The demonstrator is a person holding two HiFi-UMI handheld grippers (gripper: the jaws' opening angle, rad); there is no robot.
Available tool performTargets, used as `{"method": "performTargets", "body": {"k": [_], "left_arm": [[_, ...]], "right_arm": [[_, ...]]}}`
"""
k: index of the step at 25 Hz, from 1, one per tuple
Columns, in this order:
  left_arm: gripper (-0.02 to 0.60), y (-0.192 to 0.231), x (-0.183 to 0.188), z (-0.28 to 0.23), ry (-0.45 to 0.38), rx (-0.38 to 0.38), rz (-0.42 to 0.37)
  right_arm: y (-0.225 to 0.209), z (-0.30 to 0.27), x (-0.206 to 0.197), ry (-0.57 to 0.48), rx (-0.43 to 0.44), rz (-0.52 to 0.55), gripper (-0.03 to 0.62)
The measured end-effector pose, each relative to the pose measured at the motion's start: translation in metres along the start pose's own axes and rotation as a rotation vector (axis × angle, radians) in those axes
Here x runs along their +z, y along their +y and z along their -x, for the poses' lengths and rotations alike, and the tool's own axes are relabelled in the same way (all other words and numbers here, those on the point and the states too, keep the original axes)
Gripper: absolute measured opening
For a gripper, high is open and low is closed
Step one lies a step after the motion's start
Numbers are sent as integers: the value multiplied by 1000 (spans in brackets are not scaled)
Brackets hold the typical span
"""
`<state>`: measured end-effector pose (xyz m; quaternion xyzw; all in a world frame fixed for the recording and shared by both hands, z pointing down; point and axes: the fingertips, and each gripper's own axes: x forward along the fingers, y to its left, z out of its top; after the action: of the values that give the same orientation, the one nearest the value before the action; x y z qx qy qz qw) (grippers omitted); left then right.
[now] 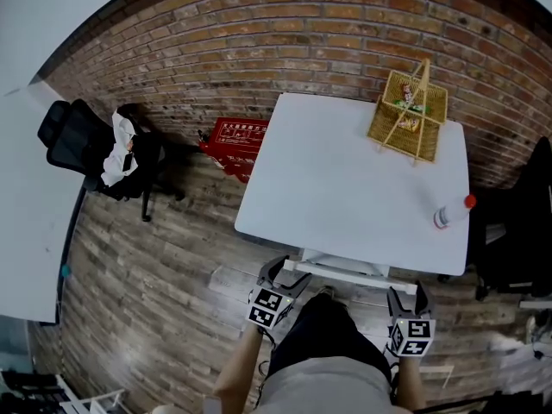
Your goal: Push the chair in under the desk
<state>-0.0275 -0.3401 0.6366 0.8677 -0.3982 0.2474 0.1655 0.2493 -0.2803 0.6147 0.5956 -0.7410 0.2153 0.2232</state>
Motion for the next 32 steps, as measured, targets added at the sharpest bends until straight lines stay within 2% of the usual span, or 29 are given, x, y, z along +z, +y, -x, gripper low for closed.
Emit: {"method": "performTargets", "body": {"k": [32], "left_arm": [[319,25,20,-31,-16,-21,-18]], "right_arm": [[-12,-31,23,-10,-5,-5,321]]}}
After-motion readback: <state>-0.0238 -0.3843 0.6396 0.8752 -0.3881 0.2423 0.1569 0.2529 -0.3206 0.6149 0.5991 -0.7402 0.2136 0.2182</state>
